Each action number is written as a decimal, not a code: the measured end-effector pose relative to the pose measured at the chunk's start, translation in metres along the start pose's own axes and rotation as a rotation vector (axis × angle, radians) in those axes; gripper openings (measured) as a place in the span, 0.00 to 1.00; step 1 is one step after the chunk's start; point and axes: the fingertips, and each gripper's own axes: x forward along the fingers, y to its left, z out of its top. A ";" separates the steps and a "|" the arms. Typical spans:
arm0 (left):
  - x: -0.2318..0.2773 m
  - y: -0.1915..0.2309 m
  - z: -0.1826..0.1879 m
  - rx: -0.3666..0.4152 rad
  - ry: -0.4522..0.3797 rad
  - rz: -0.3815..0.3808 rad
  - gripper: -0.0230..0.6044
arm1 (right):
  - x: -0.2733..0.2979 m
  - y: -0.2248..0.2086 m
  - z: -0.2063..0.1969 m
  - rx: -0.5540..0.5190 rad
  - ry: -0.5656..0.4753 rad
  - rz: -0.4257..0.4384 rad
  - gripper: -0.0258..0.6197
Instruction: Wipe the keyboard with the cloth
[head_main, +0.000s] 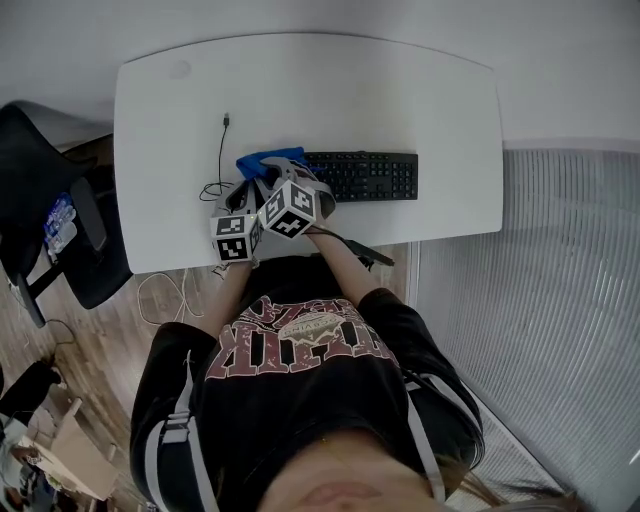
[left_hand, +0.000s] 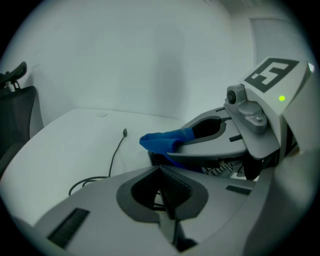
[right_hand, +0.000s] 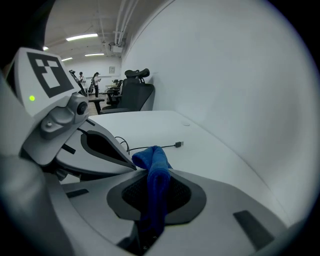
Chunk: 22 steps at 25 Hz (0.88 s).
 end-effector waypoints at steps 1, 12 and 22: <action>0.000 -0.001 -0.001 -0.004 0.002 0.008 0.08 | 0.000 0.001 -0.002 -0.017 0.002 0.010 0.14; -0.004 0.000 -0.006 -0.014 0.006 0.058 0.08 | 0.001 0.009 -0.009 -0.111 0.005 0.058 0.14; -0.001 0.000 -0.009 -0.009 0.015 0.096 0.08 | -0.011 0.000 -0.031 -0.121 0.028 0.024 0.14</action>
